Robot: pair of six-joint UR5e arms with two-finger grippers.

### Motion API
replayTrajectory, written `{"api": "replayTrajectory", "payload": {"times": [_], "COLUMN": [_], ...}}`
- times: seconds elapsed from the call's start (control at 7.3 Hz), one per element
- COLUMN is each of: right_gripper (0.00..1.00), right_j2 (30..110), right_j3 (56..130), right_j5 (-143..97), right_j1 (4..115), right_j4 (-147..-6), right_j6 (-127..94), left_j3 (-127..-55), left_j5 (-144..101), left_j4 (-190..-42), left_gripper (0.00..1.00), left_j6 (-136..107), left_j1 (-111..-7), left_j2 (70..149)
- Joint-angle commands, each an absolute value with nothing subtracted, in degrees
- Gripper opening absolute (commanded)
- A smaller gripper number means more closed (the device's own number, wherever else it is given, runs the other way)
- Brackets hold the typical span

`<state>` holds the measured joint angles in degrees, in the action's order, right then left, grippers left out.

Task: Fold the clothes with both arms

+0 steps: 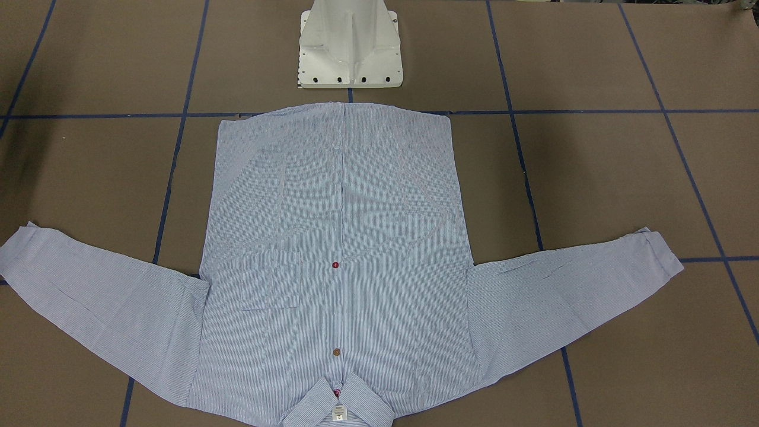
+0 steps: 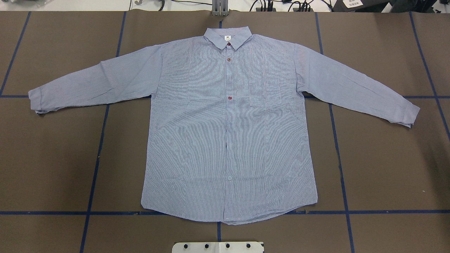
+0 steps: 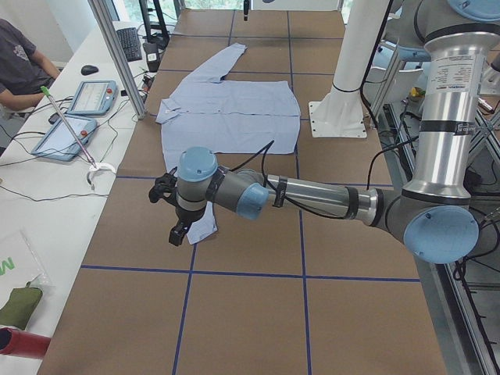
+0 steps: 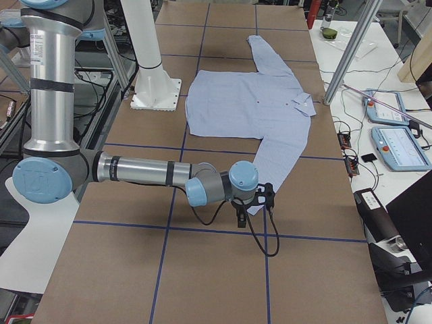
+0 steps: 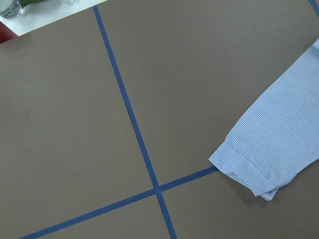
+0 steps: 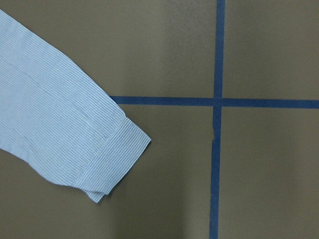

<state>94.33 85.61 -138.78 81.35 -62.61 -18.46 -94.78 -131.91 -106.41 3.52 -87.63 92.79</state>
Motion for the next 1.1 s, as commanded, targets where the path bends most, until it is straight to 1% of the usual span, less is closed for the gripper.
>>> {"api": "replayTrajectory", "payload": {"times": [0.0, 0.14, 0.55, 0.82, 0.96], "right_gripper": [1.00, 0.99, 0.98, 0.92, 0.86], "right_j2": [93.4, 92.3, 91.3, 90.9, 90.9], "right_j3": [80.2, 80.2, 80.1, 79.7, 79.6], "right_j5": [-138.6, -137.3, -131.9, -131.4, -131.6], "right_j1": [76.2, 73.3, 69.4, 67.6, 66.9], "right_j4": [-48.0, -48.0, -48.1, -48.5, -48.6], "right_j6": [-34.2, -38.5, -39.3, -39.3, -39.3], "left_j3": [-94.7, -94.8, -95.3, -95.5, -95.5], "left_j5": [-131.9, -131.9, -131.9, -131.9, -132.0], "left_j4": [-107.1, -107.1, -107.1, -107.1, -107.1], "left_gripper": [1.00, 1.00, 1.00, 1.00, 1.00], "left_j6": [3.4, 3.3, 3.3, 3.3, 3.3], "left_j1": [-87.6, -87.6, -87.6, -87.6, -87.6], "left_j2": [92.5, 92.5, 92.5, 92.5, 92.5]}}
